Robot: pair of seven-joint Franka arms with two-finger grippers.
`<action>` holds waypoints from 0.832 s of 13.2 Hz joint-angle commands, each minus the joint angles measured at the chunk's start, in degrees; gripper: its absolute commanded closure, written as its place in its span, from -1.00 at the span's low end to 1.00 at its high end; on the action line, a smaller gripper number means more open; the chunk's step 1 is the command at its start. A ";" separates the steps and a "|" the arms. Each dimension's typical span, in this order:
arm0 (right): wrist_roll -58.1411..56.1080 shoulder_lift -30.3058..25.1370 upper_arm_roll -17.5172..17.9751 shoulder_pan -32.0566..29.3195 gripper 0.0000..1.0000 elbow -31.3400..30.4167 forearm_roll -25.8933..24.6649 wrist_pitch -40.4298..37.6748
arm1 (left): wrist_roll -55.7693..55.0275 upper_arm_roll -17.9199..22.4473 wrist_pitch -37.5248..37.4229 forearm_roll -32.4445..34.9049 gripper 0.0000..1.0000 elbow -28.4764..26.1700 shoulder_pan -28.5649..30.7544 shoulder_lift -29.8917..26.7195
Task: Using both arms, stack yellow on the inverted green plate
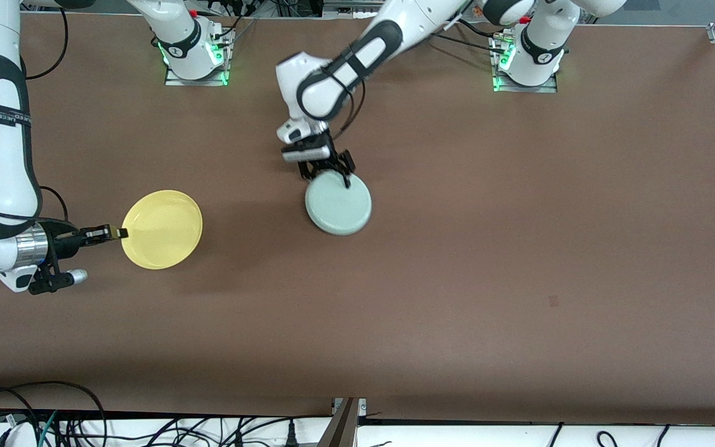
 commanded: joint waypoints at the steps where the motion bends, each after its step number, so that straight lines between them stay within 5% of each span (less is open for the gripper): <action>1: -0.84 0.28 0.04 -0.22 1.00 0.58 -0.71 -0.61 | 11.64 -1.70 8.17 1.13 -1.00 -2.10 10.55 -3.21; 3: -0.75 0.36 0.04 -0.22 1.00 0.58 -0.88 -0.61 | 9.75 -3.18 17.15 -4.72 -1.00 -2.01 14.36 -2.60; 7: -0.31 0.45 0.13 -0.13 1.00 0.58 -2.46 -0.70 | 4.46 -9.15 18.32 -27.57 -1.00 -0.44 15.24 -3.21; 11: -0.31 0.45 0.13 0.22 1.00 0.58 -3.25 -0.61 | 5.43 -9.87 18.14 -28.14 -1.00 1.86 15.51 -3.30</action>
